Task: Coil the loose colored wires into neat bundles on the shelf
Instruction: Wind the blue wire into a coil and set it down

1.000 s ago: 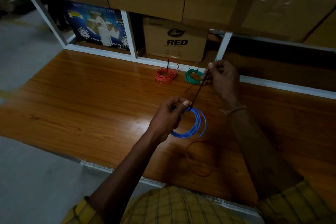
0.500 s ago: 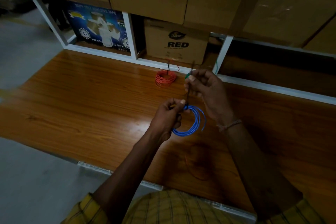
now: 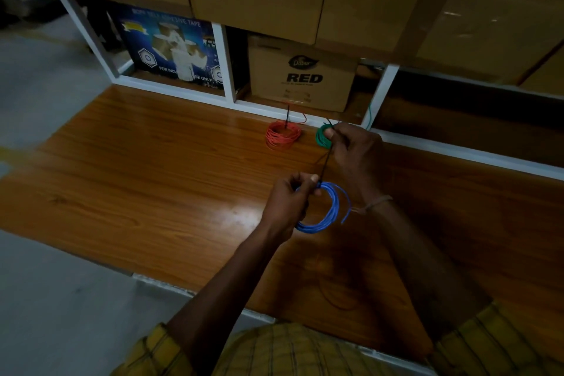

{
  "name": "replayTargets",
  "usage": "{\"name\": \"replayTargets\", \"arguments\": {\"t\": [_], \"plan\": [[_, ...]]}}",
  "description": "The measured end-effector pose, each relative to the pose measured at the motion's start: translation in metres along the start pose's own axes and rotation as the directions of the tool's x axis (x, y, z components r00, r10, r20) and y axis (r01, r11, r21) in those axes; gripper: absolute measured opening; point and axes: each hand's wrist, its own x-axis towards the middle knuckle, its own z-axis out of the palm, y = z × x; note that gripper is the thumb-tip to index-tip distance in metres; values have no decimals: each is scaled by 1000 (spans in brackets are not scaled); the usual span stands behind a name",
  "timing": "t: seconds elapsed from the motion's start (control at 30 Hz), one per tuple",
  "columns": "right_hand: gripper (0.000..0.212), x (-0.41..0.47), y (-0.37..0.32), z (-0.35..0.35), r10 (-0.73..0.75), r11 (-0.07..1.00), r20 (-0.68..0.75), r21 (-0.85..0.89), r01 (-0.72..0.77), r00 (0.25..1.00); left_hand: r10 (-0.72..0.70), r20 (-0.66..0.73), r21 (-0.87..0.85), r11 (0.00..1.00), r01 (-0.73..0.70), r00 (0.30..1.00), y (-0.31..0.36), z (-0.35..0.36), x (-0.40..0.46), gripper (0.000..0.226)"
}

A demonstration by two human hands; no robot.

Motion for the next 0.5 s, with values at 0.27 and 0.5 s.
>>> {"name": "replayTargets", "arguments": {"t": [0.27,0.5], "plan": [[14,-29,31,15,343,823,476,263,-503,810,-134,27,-263,955,136,991,-10,-34,39,18],[16,-41,56,51,463,760,523,180,-624,715,-181,-23,-143,974,176,983,-23,-54,77,12]]}}
